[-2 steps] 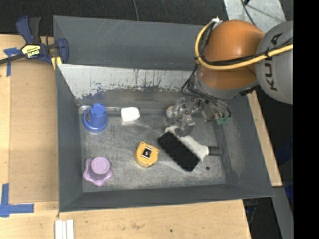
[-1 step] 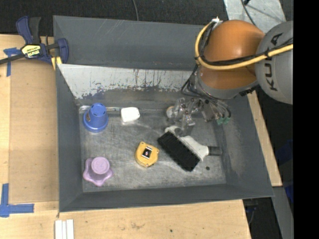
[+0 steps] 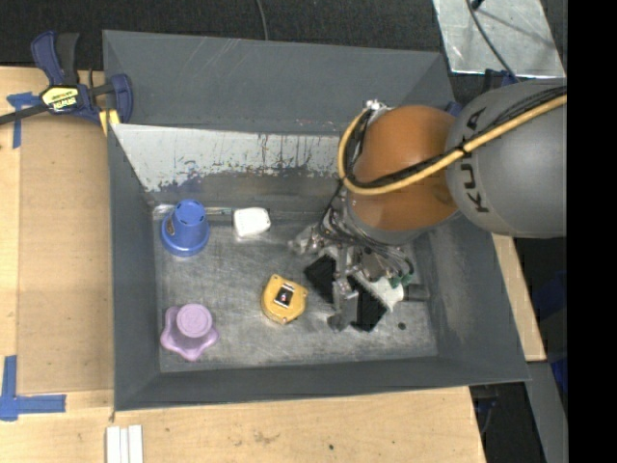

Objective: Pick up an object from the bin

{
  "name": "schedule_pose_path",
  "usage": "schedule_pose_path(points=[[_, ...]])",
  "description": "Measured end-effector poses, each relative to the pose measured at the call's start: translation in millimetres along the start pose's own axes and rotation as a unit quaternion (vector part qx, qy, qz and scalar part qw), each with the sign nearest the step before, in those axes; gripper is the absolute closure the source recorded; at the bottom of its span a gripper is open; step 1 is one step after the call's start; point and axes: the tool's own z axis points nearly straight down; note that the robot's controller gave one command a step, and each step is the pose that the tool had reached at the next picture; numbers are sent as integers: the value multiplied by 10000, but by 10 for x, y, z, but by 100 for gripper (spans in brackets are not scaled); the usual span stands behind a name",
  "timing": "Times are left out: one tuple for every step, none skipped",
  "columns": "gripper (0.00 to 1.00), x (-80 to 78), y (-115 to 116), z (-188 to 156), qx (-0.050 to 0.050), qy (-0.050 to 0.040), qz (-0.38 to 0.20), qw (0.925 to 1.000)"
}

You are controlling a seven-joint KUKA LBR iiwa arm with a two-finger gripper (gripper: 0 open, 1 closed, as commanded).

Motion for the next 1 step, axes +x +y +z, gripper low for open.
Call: schedule_pose_path(points=[[0, -11, -6, -15, 6, -18, 4, 10000]])
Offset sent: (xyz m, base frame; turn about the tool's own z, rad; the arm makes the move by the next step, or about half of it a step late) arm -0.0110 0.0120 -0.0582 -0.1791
